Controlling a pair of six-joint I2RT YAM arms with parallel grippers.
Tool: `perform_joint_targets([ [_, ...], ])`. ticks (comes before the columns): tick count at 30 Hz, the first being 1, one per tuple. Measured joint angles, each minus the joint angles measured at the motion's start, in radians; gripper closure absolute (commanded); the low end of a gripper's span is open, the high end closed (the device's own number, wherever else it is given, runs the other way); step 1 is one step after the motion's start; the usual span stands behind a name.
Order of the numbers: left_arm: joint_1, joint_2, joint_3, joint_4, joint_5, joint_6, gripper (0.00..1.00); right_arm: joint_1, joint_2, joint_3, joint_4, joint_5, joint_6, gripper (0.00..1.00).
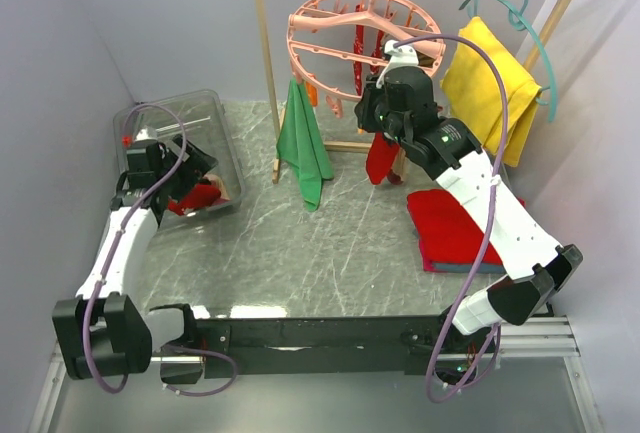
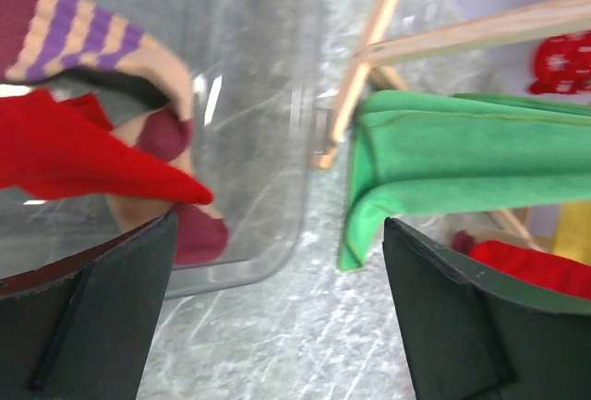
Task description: Remove the socks clipped to the hanger
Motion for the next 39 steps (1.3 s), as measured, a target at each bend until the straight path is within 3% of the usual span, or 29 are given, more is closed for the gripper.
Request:
perform_joint_targets([
  [4,-0.026,-0.064,0.000,0.026,0.018,0.001,0.07,0.000,-0.003,-0.012,0.010,-0.001,0.003,1.00],
  [7,-0.122,-0.102,-0.002,0.056,0.014,0.000,0.12,0.000,-0.003,-0.014,0.014,-0.002,0.007,1.00],
  [12,-0.439,-0.176,-0.077,0.198,-0.020,-0.016,0.24,0.000,-0.003,-0.015,0.014,-0.003,0.015,1.00],
  [15,-0.564,-0.217,-0.172,0.329,-0.053,-0.042,0.20,0.000,-0.003,-0.014,0.011,-0.004,0.024,1.00],
  [16,-0.607,-0.220,-0.204,0.375,-0.071,-0.052,0.12,0.000,-0.003,-0.014,0.010,-0.004,0.026,1.00],
  [18,-0.684,-0.201,-0.245,0.452,-0.103,-0.058,0.07,0.000,-0.003,-0.010,0.005,-0.006,0.031,1.00],
  [22,-0.860,-0.059,-0.249,0.598,-0.183,-0.028,0.04,0.000,-0.004,-0.003,-0.001,-0.020,0.046,1.00],
  [26,-0.991,0.152,-0.189,0.742,-0.292,0.064,0.09,0.000,-0.004,0.008,-0.009,-0.040,0.061,1.00],
  [32,-1.049,0.427,-0.166,1.062,-0.336,0.234,0.11,0.000,-0.004,0.033,-0.032,-0.066,0.076,1.00],
  [39,-1.049,0.684,0.017,1.164,-0.376,0.373,0.07,0.000,-0.004,0.085,-0.080,-0.091,0.079,1.00],
])
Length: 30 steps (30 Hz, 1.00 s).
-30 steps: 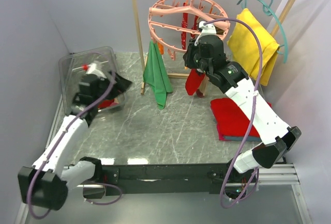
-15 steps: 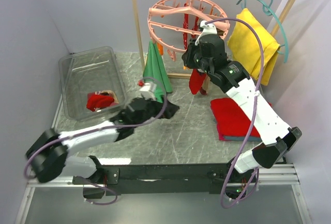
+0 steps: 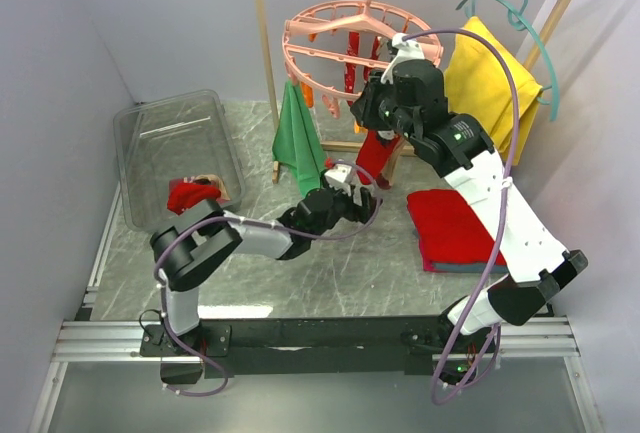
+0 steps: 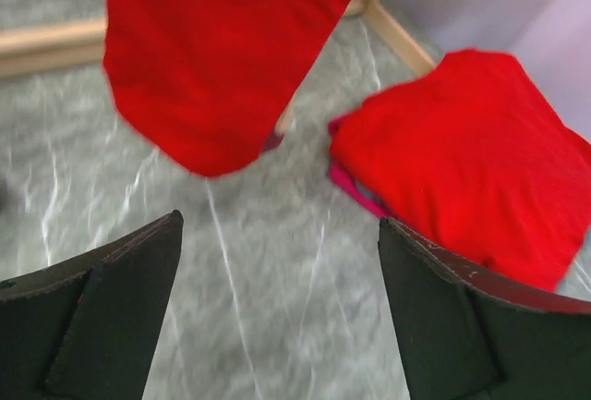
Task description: Remove the socks clipped to the hanger
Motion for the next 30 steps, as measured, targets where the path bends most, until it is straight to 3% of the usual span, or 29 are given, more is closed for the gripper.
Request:
perform_joint_targets([
  [5,0.000,0.085,0.116,0.014,-0.029,0.040,0.10,0.000,0.000,0.011,-0.012,-0.016,0.001,1.00],
  [8,0.000,0.146,0.201,0.004,-0.057,0.054,0.23,0.000,0.000,0.011,-0.014,-0.022,0.004,1.00],
  [9,0.000,0.166,0.230,-0.005,-0.068,0.062,0.30,0.000,0.000,0.011,-0.014,-0.024,0.005,1.00],
  [10,0.000,0.181,0.249,-0.011,-0.075,0.065,0.46,0.000,0.000,0.011,-0.014,-0.026,0.008,1.00],
  [12,0.000,0.213,0.293,-0.023,-0.095,0.082,0.60,0.000,0.000,0.011,-0.014,-0.028,0.010,1.00],
  [15,0.000,0.240,0.327,-0.043,-0.121,0.106,0.98,0.000,-0.001,0.011,-0.014,-0.031,0.017,0.99],
  [21,0.000,0.235,0.342,-0.119,-0.132,0.124,0.99,0.000,-0.011,0.001,-0.018,-0.028,0.023,0.90],
  [22,-0.001,0.227,0.337,-0.130,-0.129,0.122,0.99,0.000,-0.013,0.000,-0.018,-0.028,0.023,0.83],
  [27,-0.010,0.082,0.238,-0.224,-0.085,0.066,0.99,0.000,-0.032,-0.019,-0.017,-0.014,0.021,0.70],
  [28,-0.012,0.056,0.236,-0.253,-0.073,0.055,0.99,0.000,-0.034,-0.020,-0.017,-0.013,0.021,0.62],
  [30,-0.017,-0.003,0.236,-0.315,-0.032,0.016,0.99,0.000,-0.036,-0.021,-0.017,-0.015,0.021,0.53],
])
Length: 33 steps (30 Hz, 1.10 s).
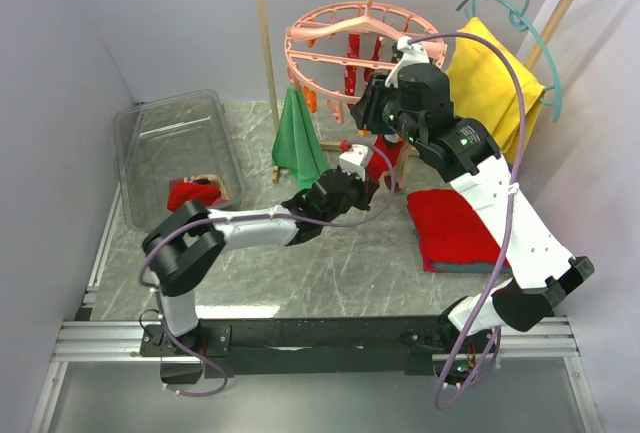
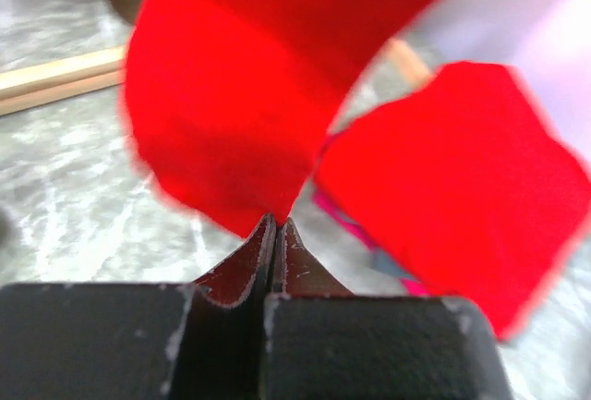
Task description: Remove the socks clipped to the hanger
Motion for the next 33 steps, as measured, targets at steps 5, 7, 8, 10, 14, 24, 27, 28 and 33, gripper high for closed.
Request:
perform_joint_targets([
  [5,-0.005,-0.112,-0.024,-0.072,0.100,-0.067,0.99,0.001,0.000,0.000,-0.034,0.003,-0.007,0.35],
  [7,-0.006,-0.143,-0.037,-0.114,0.128,-0.091,0.99,0.004,0.000,0.000,-0.064,0.010,-0.010,0.30],
  [8,-0.006,-0.148,-0.039,-0.130,0.137,-0.102,0.99,0.005,-0.001,0.000,-0.077,0.013,-0.014,0.30],
  [10,-0.006,-0.151,-0.039,-0.174,0.161,-0.124,0.99,0.005,-0.006,-0.003,-0.100,0.013,-0.021,0.30],
  [14,-0.007,-0.151,-0.043,-0.237,0.212,-0.154,0.99,0.006,-0.056,-0.033,-0.134,0.013,-0.026,0.31],
  [24,-0.010,-0.232,-0.051,-0.344,0.312,-0.230,0.99,0.007,-0.180,-0.037,-0.168,0.172,-0.092,0.34],
  [27,-0.010,-0.290,-0.063,-0.353,0.327,-0.243,0.99,0.000,-0.146,-0.007,-0.183,0.211,-0.119,0.34],
  [28,-0.010,-0.308,-0.063,-0.358,0.330,-0.245,0.99,-0.002,-0.135,0.002,-0.184,0.215,-0.125,0.34],
  [33,-0.010,-0.369,-0.063,-0.389,0.341,-0.247,0.99,-0.040,-0.084,0.018,-0.169,0.199,-0.155,0.34],
])
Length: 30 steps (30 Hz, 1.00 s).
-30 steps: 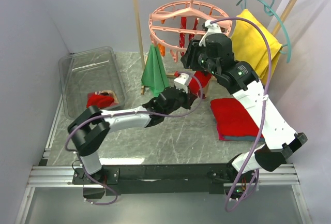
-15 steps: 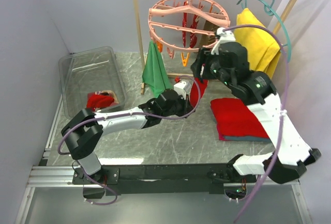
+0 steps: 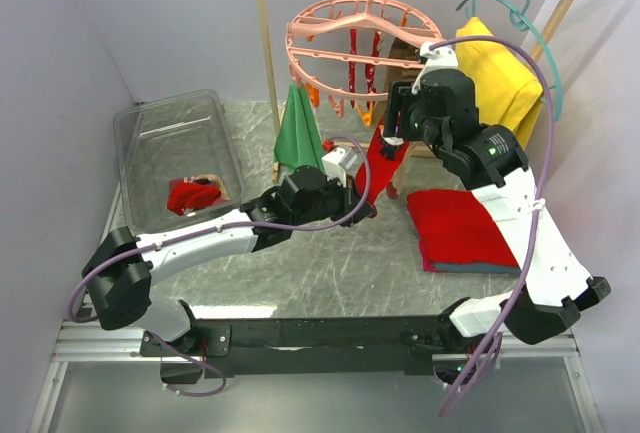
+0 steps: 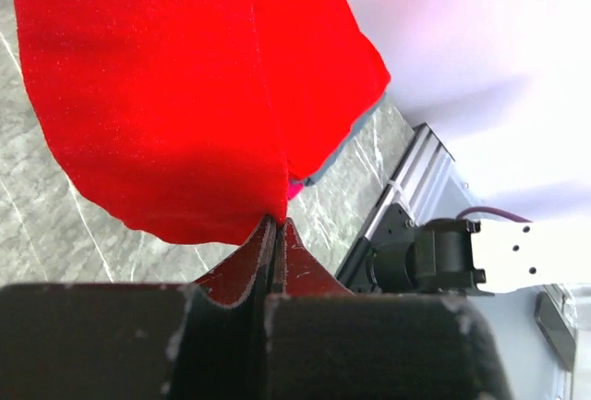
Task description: Remove the socks clipped to the hanger
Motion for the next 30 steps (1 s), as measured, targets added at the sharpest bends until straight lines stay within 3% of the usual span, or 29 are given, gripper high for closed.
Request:
perform_joint_targets([
  [18,0.000,-0.098,-0.006,-0.076,0.043,0.000,0.99,-0.111,-0.051,-0.223,0.215,-0.219,-0.058,0.35],
  [30,0.000,-0.174,-0.028,-0.091,0.056,-0.015,0.99,-0.203,-0.072,-0.278,0.365,-0.423,-0.058,0.35],
])
